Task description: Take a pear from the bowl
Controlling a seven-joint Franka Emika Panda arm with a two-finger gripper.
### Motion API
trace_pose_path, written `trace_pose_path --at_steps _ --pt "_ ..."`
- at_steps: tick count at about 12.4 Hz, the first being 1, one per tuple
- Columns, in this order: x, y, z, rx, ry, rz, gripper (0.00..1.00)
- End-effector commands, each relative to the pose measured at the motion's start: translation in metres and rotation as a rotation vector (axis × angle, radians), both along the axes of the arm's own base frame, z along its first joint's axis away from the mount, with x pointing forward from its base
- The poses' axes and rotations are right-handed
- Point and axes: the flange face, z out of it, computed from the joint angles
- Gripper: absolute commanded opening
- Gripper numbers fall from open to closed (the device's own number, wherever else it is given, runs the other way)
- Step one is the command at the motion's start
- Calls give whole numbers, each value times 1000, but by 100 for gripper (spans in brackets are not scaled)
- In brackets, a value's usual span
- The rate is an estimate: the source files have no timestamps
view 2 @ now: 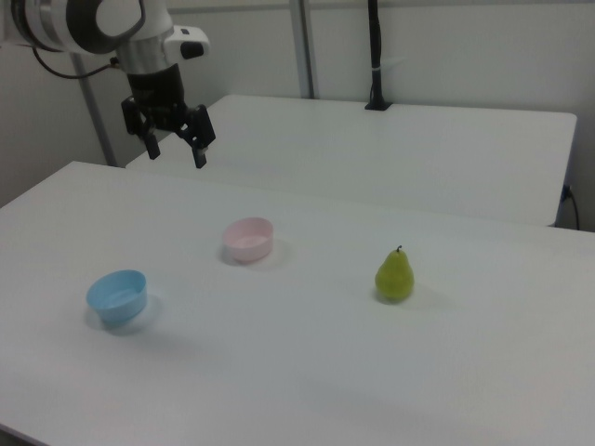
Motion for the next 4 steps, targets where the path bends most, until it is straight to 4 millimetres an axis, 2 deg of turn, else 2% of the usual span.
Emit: trace_pose_path --at_steps 1,4 --pt "-6 12 -13 18 13 39 100" --pt "-1 10 -11 17 -28 34 100"
